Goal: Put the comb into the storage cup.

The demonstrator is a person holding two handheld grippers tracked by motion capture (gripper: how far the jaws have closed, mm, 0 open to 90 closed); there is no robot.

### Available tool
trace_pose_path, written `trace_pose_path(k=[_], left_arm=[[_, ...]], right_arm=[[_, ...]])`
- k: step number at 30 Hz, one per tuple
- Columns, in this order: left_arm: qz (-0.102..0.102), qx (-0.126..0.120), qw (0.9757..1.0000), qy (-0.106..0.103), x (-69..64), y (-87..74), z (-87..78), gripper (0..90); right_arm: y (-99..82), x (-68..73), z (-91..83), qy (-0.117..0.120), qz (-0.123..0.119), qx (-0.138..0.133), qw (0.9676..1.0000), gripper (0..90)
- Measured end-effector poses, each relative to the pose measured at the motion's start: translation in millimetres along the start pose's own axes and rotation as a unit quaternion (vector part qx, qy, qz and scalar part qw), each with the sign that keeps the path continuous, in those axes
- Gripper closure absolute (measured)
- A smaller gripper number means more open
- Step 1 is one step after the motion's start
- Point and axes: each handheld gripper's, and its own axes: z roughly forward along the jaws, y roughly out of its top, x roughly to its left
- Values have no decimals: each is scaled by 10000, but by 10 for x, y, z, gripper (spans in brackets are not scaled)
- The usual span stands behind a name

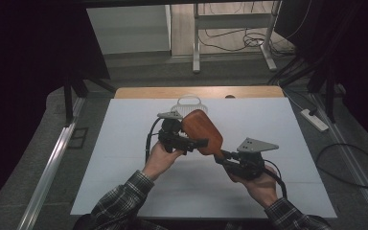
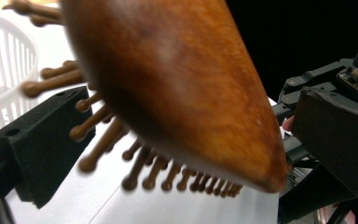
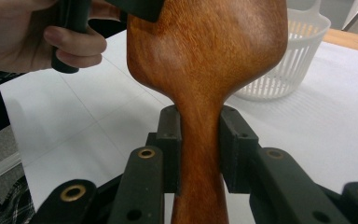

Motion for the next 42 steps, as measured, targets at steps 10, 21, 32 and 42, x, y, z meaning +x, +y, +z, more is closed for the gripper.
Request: trace_pose_path(k=[10, 21, 32, 42], left_arm=[[-176, 25, 9995, -259, 21, -1, -2, 37], [-643, -108, 9953, -722, 63, -24, -21, 314], [-1197, -174, 9859, -1155, 126, -57, -33, 483], [-867, -50, 9909, -1028, 63, -10, -53, 509]], right_arm=[[-9, 27, 22, 36, -68, -27, 10000, 722], [-13, 23, 18, 89, -98, -108, 9999, 722], [-37, 17, 69, 101, -150, 68, 9998, 723], [-37, 13, 95, 155, -166, 179, 9996, 687]])
